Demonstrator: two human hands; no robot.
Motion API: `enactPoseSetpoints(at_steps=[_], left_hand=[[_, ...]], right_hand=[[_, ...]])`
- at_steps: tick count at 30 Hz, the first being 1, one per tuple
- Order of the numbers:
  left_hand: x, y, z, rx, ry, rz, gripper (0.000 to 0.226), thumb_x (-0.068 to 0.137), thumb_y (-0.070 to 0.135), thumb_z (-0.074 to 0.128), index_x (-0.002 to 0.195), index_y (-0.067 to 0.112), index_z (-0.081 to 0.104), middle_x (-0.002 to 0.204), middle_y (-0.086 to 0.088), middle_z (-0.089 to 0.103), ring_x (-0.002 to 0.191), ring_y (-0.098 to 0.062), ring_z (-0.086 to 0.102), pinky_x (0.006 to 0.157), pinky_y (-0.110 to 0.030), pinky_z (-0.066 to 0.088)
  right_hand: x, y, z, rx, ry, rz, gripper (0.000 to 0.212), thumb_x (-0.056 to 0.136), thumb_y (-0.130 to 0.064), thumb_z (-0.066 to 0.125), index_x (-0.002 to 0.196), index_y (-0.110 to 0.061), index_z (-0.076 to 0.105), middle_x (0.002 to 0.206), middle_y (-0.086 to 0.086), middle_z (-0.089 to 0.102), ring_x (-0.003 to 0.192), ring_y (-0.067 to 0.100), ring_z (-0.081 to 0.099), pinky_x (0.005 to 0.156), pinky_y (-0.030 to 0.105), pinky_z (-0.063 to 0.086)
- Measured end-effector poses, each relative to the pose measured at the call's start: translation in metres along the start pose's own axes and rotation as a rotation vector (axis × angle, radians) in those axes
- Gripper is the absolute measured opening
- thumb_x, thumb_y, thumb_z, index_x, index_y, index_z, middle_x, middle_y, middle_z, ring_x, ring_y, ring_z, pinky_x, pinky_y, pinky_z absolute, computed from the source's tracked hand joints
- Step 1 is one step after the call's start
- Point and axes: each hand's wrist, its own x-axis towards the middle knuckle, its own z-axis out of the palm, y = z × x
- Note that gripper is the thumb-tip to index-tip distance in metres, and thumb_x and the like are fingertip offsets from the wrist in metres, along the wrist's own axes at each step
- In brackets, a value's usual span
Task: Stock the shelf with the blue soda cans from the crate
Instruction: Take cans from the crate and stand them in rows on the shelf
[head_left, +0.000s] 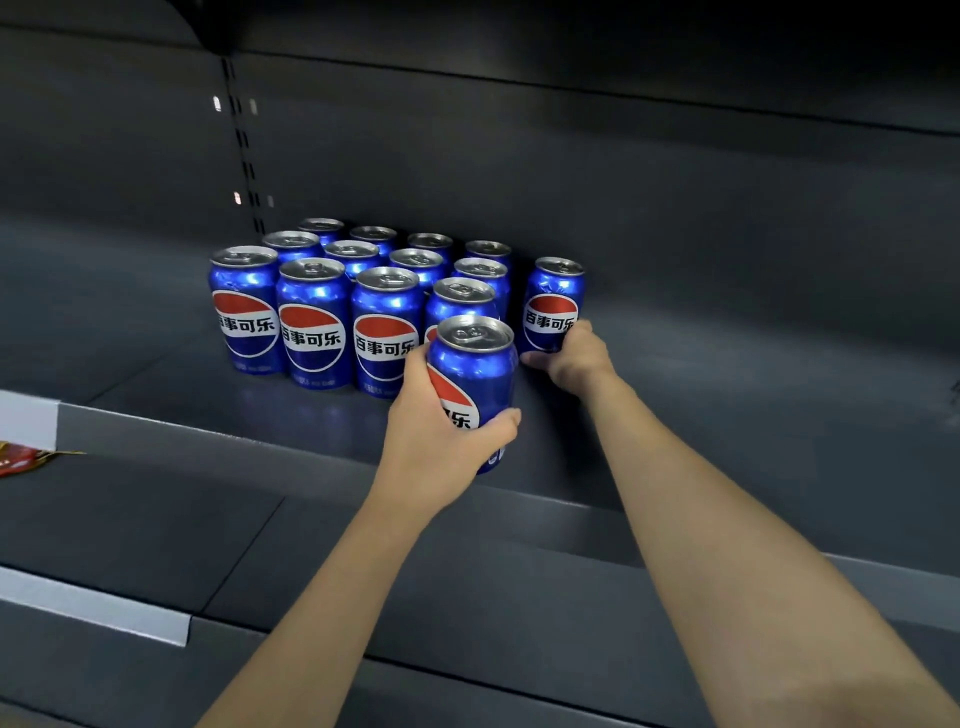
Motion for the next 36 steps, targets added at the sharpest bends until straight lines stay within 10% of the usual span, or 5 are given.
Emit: enactPoseSetpoints(at_steps=[20, 29, 36], left_hand=[[0.001, -0.004, 0.001, 0.003, 0.003, 0.011, 0.075, 0.065, 0.015, 0.084, 0.121, 0.033, 0.037, 0.103, 0.024, 0.057, 0.086, 0.023, 0.052, 0.065, 0.004, 0.039], [0.000, -0.002, -0.001, -0.026, -0.030, 0.005, 0.078, 0.064, 0.020, 0.085, 0.121, 0.034, 0.034, 0.108, 0.023, 0.055, 0.093, 0.014, 0.054, 0.072, -0.004, 0.044], [-0.005, -0.008, 0.002, 0.004, -0.128, 0.077, 0.096, 0.060, 0.030, 0.087, 0.135, 0.024, 0.028, 0.129, 0.011, 0.052, 0.113, -0.003, 0.054, 0.094, -0.025, 0.048]], right_hand=[[0.013, -0.006, 0.010, -0.105, 0.053, -0.040, 0.079, 0.079, -0.034, 0.076, 0.135, 0.002, 0.033, 0.140, 0.019, 0.038, 0.130, 0.030, 0.039, 0.104, 0.032, 0.034], [-0.077, -0.015, -0.035, -0.098, -0.023, -0.156, 0.020, 0.091, -0.026, 0.061, 0.105, -0.013, 0.064, 0.100, 0.003, 0.061, 0.090, 0.016, 0.053, 0.073, 0.021, 0.036], [-0.160, -0.028, -0.036, 0.259, 0.003, -0.335, 0.017, 0.091, -0.039, 0.058, 0.099, -0.025, 0.062, 0.092, -0.017, 0.065, 0.077, -0.012, 0.057, 0.061, 0.001, 0.040]])
